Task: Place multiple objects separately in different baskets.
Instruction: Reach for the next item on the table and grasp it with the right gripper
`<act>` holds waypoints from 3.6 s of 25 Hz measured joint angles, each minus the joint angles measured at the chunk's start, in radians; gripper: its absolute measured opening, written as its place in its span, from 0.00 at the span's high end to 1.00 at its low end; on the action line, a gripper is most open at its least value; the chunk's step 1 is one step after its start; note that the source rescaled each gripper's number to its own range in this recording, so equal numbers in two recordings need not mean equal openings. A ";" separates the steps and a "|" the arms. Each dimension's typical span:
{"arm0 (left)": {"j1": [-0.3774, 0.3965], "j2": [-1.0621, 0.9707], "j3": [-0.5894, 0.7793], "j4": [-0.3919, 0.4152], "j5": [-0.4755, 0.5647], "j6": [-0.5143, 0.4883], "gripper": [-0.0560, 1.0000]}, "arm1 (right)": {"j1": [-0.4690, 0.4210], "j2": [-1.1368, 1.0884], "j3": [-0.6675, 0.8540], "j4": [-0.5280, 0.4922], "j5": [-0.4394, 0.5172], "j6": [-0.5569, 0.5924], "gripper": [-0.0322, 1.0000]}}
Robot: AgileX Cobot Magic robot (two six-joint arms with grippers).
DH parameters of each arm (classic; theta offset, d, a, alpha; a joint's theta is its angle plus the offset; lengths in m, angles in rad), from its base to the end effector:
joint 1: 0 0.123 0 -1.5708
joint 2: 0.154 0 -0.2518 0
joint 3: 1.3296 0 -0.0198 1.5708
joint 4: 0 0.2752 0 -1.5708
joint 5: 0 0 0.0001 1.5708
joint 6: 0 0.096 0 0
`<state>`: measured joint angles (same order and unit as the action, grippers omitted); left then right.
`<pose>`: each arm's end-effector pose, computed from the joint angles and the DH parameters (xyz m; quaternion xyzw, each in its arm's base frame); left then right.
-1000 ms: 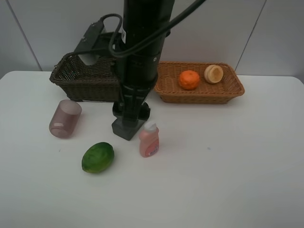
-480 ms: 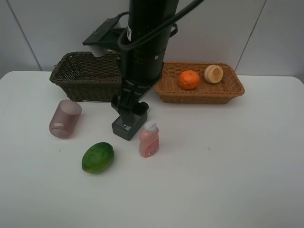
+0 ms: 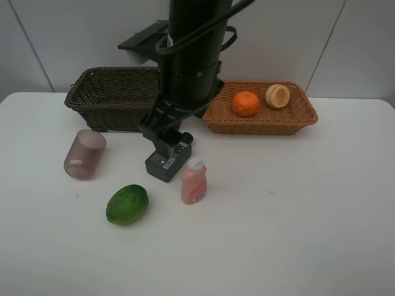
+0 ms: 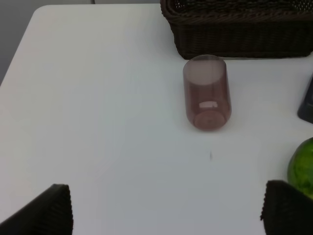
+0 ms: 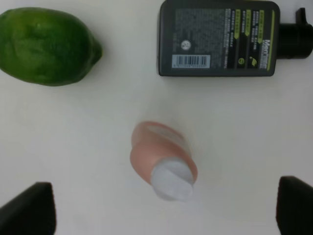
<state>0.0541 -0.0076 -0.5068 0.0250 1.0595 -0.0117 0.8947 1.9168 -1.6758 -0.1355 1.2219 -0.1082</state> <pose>0.0524 0.0049 0.2893 -0.0285 0.8486 0.0237 0.5277 0.2688 0.3156 0.2280 -0.4921 0.8626 -0.0233 0.1149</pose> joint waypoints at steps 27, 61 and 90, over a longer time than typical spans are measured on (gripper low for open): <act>0.000 0.000 0.000 0.000 0.000 0.000 0.00 | 0.000 0.017 0.081 0.049 -0.003 -0.019 0.02; 0.000 0.000 0.000 0.000 0.000 0.000 0.00 | 0.000 0.064 0.146 0.046 -0.127 -0.875 0.02; 0.000 0.000 0.000 0.000 0.000 0.000 0.00 | -0.055 0.187 0.151 0.006 -0.189 -0.887 0.02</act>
<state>0.0541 -0.0076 -0.5068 0.0250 1.0595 -0.0117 0.8396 2.1042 -1.5250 -0.1291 1.0324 -0.9954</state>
